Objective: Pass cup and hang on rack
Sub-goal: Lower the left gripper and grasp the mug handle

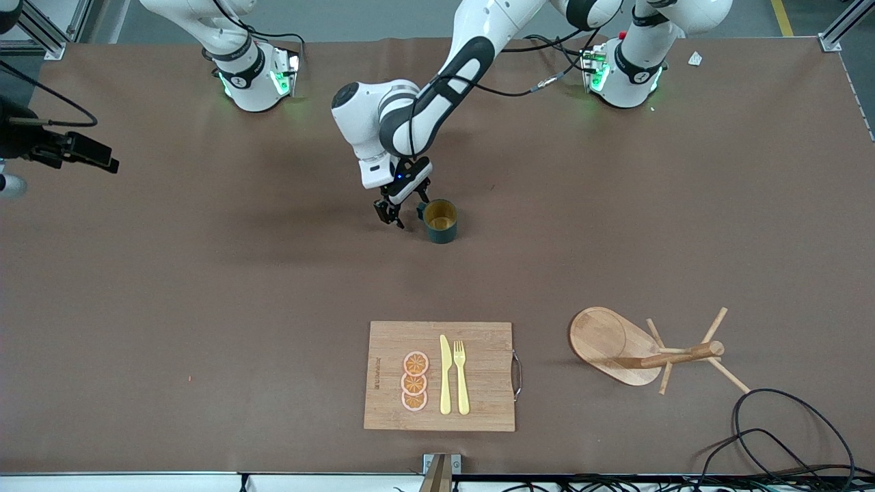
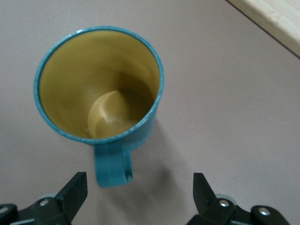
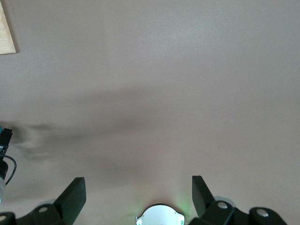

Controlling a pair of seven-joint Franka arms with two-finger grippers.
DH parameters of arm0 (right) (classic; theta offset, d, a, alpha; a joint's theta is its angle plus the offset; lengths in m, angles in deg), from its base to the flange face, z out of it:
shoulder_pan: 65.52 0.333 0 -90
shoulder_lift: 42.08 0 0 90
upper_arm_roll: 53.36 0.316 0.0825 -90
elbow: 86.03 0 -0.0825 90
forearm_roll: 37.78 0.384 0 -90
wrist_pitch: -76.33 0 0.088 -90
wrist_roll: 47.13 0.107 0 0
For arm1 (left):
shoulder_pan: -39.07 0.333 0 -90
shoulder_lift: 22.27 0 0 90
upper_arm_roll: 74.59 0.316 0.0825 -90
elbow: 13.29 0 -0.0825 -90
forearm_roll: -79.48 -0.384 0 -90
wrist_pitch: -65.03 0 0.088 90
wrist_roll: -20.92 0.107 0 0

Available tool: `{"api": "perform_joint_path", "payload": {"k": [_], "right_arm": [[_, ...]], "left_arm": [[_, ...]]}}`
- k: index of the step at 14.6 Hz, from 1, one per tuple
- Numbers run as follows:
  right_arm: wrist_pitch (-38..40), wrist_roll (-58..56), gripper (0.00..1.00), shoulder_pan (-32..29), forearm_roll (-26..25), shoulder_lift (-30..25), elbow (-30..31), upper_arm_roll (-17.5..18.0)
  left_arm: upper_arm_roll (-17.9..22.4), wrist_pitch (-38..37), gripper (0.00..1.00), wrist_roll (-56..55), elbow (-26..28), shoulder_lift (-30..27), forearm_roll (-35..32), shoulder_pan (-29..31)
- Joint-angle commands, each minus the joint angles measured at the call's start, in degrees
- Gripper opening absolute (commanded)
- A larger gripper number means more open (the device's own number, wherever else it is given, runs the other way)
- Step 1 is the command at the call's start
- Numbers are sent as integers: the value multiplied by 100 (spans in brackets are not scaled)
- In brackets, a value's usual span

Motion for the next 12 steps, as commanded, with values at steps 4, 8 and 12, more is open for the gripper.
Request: {"api": "perform_joint_path", "payload": {"k": [4,8,12], "right_arm": [[-161,-19,100,206,68,-521,360,-108],[-64,-28,100,171,76,-653,352,-134],[173,-54,100,197,120,-706,202,-440]], "left_arm": [[65,-387,93,-30,-158,174,-89,-147],[56,-687,79,-21,-158,165,-71,-147],[100,-652,67,14,-193,130,-71,-138]]}}
